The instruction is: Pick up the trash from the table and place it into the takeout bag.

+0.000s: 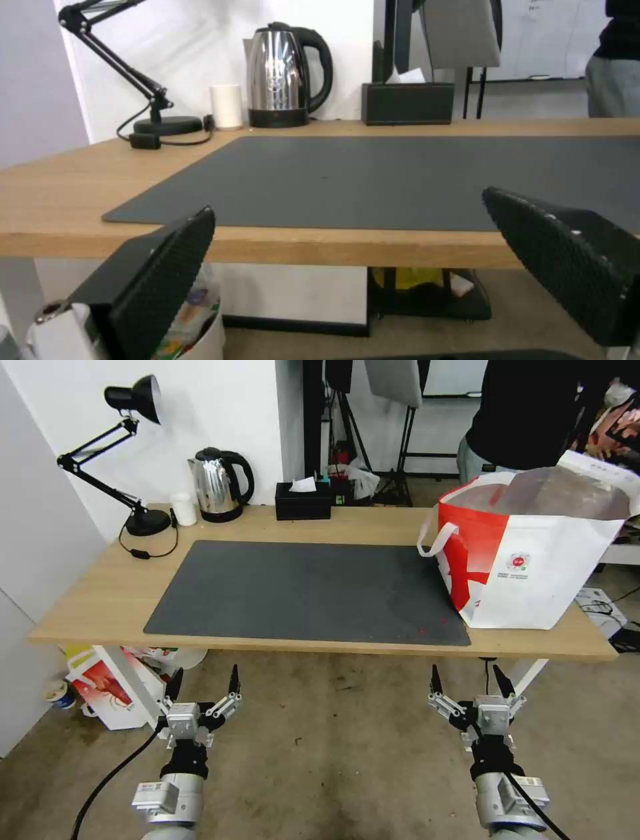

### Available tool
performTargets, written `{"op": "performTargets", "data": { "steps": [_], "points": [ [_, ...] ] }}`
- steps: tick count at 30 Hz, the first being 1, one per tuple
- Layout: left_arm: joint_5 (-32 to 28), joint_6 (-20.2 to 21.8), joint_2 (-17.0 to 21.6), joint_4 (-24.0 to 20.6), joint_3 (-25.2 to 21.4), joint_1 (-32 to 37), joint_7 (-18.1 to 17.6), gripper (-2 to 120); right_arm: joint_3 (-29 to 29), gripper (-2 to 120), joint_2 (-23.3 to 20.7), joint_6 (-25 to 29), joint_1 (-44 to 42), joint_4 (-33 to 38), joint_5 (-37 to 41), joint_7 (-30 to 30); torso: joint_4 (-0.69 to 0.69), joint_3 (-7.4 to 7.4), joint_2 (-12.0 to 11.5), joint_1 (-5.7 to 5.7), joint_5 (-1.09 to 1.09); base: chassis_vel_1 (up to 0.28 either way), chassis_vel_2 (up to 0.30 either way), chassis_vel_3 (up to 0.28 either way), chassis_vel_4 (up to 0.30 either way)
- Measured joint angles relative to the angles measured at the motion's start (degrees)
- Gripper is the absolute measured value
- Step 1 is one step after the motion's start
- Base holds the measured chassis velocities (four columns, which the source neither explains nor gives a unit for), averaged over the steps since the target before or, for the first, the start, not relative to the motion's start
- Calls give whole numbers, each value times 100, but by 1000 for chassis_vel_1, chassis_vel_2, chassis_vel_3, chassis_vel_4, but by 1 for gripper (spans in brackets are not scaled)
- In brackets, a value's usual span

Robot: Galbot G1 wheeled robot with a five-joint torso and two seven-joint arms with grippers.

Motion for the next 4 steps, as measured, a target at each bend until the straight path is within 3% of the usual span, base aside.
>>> {"op": "performTargets", "data": {
  "steps": [4],
  "points": [
    [0, 0, 0, 0, 0, 0, 0, 100, 0, 100, 0, 0, 0, 0, 0, 0, 0, 0, 0, 0, 0, 0, 0, 0, 0]
  ]
}}
